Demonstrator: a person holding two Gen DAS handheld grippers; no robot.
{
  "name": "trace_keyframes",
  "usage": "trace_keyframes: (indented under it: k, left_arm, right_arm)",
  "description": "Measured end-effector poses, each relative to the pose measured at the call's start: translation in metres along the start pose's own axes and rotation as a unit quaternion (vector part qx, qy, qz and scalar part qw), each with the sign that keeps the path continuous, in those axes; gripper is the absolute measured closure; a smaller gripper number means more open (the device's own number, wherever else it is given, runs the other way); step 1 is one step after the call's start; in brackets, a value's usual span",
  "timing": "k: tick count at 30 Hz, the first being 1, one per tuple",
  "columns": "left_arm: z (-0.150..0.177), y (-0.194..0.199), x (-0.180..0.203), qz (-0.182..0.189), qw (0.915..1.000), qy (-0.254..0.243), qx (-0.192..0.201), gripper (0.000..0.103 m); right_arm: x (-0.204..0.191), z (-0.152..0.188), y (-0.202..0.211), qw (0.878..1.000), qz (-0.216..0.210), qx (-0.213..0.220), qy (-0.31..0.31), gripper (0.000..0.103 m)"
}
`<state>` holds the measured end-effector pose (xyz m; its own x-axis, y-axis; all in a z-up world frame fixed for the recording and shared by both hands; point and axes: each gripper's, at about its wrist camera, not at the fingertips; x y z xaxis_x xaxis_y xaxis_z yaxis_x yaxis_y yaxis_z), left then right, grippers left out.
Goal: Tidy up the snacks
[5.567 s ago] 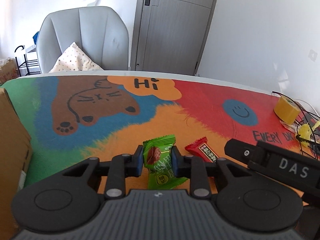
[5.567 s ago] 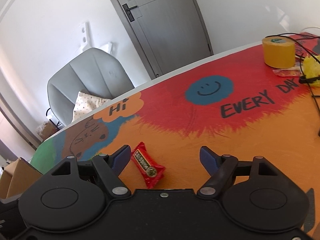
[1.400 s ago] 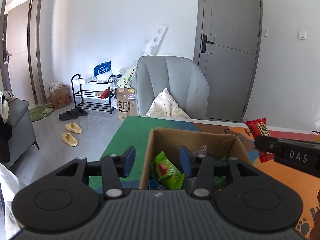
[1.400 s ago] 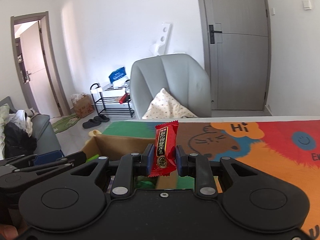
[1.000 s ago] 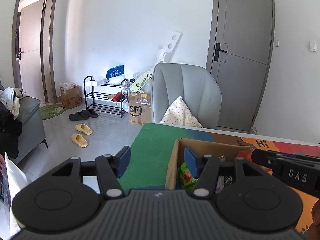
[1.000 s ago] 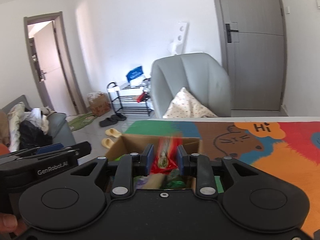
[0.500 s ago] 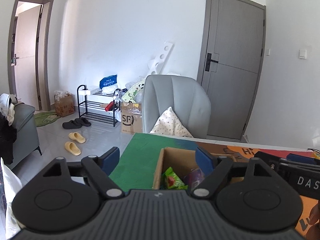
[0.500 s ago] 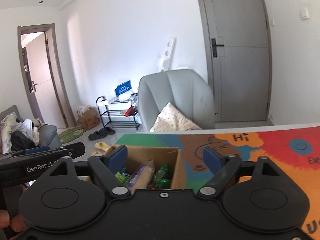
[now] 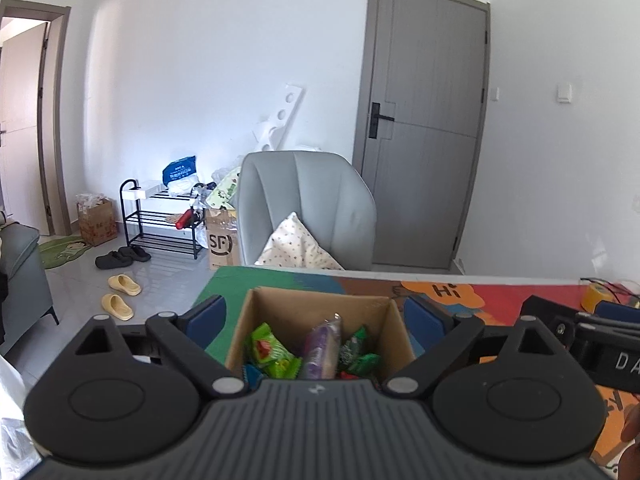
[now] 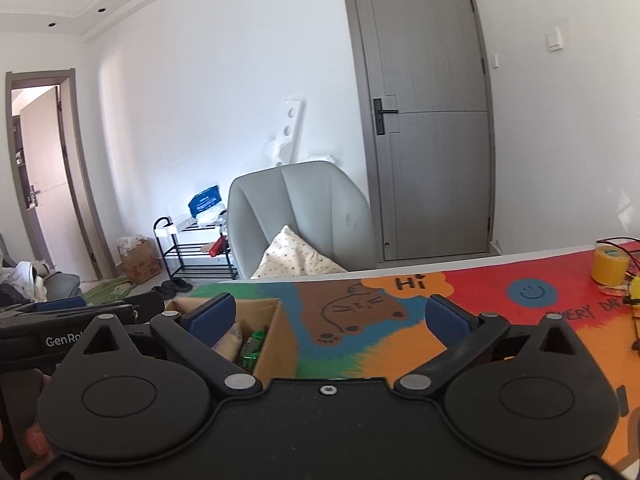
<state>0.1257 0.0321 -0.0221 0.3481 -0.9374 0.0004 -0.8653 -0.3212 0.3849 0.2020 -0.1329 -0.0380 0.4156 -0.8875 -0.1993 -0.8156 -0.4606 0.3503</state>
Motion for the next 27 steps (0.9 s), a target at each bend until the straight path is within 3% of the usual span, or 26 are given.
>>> trace_keyframes:
  k: [20,27]
  left_arm:
    - [0.008,0.031,0.048,0.064,0.9977,-0.019,0.013,0.008]
    - [0.009,0.043,0.061,0.094,0.9950,-0.028,0.015,0.000]
  right_arm:
    - [0.047,0.011,0.054,0.998,0.050,0.030,-0.030,0.000]
    - [0.057,0.014,0.070,0.996,0.073,0.029,-0.033,0.000]
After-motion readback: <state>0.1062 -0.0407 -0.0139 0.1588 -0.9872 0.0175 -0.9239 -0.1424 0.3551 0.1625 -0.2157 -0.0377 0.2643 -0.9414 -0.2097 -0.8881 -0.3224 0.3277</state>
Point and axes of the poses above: each gripper's, at about its wrist camera, not at the fingertips, and y roughly against the way its jaws point, x to its right, z to its underside, and after that the axes turned 4 degrees about -y, right-handed
